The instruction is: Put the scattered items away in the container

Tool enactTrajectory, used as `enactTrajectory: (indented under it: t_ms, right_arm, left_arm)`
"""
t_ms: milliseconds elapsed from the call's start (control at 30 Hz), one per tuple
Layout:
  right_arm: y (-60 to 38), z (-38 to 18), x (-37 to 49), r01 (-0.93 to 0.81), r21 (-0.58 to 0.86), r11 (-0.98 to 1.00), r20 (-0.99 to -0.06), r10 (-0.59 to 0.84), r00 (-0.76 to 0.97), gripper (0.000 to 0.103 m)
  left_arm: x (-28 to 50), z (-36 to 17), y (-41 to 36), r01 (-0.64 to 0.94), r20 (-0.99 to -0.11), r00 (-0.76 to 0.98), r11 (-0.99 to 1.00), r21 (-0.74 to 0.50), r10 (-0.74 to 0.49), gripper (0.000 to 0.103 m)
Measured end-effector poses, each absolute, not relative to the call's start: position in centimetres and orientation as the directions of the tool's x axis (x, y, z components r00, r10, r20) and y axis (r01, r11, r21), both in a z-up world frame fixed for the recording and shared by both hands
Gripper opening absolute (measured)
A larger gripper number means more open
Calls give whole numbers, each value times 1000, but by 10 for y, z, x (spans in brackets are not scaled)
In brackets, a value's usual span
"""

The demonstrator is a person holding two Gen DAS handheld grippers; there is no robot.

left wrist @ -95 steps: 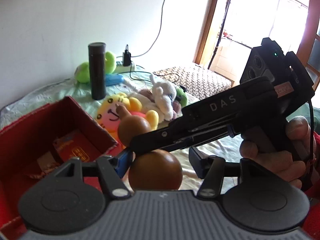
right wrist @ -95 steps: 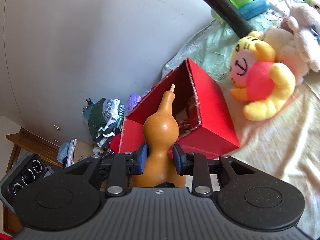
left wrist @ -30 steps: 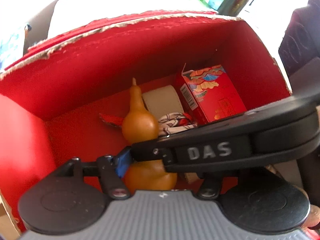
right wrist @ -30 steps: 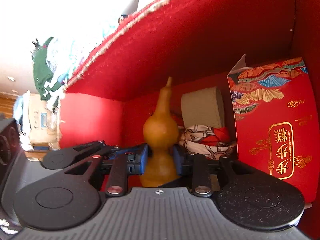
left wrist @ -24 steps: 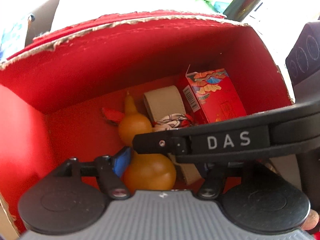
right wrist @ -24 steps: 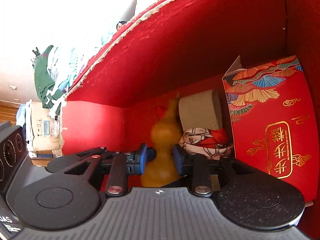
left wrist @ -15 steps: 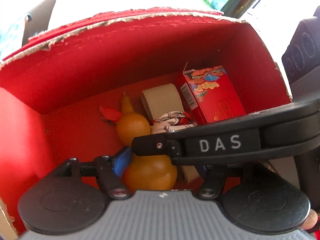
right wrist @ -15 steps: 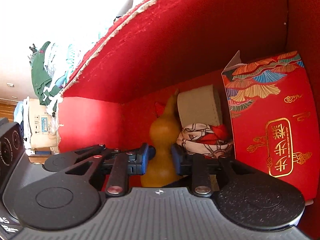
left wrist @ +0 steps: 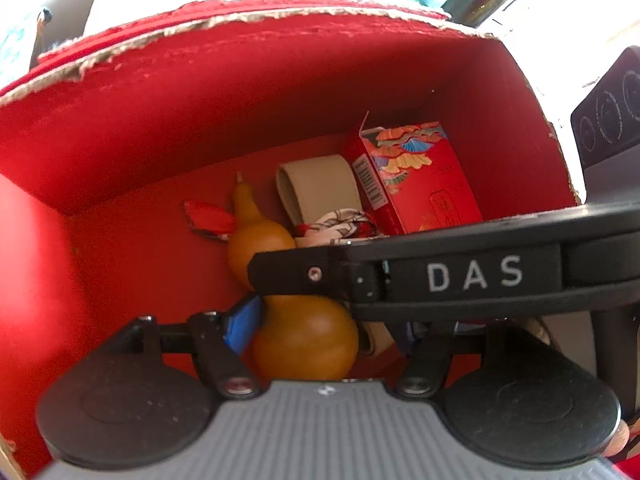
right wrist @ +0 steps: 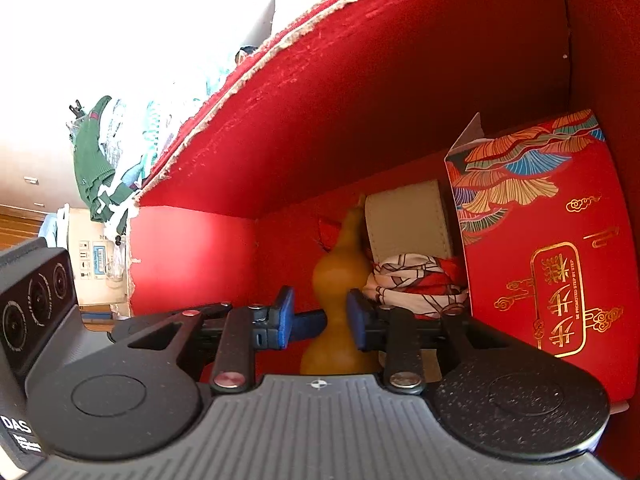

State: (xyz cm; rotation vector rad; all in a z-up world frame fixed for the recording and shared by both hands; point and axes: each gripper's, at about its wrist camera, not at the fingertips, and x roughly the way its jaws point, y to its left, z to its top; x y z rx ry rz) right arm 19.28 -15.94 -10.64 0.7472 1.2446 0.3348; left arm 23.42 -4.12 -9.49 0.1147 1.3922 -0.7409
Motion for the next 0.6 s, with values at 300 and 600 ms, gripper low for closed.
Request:
enactTrajectory:
  t_ms: [300, 600]
  right_arm:
    - [-159, -105, 194, 151, 675, 722, -725, 611, 319, 34]
    - [-157, -103, 193, 151, 651, 744, -744, 585, 323, 33]
  left_arm:
    - [233, -96, -42, 534, -913, 5, 773, -342, -407, 65]
    - [231, -90, -39, 542, -913, 46, 777, -319, -406, 66]
